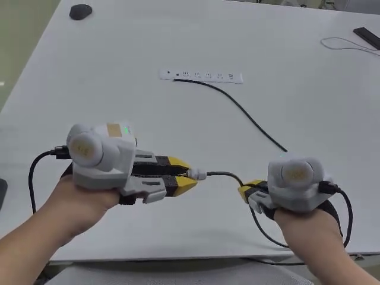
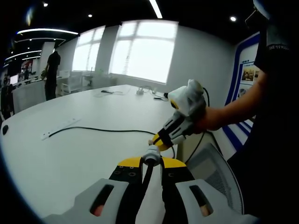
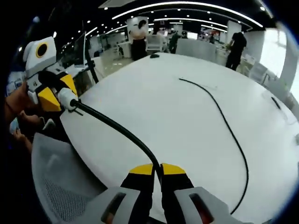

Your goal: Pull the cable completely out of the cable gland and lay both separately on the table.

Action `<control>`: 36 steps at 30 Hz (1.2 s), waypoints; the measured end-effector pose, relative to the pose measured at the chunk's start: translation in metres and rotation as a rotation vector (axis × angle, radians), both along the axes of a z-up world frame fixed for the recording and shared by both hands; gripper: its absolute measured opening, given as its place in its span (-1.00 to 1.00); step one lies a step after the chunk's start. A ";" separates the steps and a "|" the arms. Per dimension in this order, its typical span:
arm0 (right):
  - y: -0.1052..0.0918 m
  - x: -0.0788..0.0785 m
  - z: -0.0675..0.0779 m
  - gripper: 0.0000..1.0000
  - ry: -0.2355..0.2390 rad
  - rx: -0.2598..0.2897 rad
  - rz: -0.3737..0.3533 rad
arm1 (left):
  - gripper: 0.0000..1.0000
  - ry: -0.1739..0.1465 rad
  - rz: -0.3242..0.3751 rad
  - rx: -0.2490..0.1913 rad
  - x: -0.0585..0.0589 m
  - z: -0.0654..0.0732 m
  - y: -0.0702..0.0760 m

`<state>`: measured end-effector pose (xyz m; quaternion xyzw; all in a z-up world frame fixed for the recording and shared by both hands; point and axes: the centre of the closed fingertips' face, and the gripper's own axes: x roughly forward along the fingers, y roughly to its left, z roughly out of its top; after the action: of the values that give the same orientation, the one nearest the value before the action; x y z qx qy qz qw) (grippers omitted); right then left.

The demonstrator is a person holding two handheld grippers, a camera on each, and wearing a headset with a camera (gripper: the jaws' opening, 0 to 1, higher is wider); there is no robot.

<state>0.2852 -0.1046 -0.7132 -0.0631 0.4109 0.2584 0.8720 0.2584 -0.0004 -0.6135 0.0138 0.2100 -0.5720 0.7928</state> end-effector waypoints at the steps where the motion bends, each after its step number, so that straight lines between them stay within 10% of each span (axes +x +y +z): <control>1: -0.002 0.000 -0.003 -1.00 0.011 0.007 -0.009 | -0.71 0.001 0.000 0.000 0.000 0.000 0.000; 23: 0.015 -0.009 0.026 -0.85 -0.151 -0.035 0.178 | -0.71 0.008 0.048 0.012 0.011 -0.003 0.009; 36: 0.077 -0.012 0.078 -0.65 -0.359 -0.128 0.493 | -0.71 0.015 0.044 0.018 0.009 -0.006 0.009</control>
<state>0.2728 -0.0277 -0.6355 -0.2604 0.2382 0.4204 0.8359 0.2674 0.0090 -0.6196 0.0122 0.2212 -0.5525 0.8036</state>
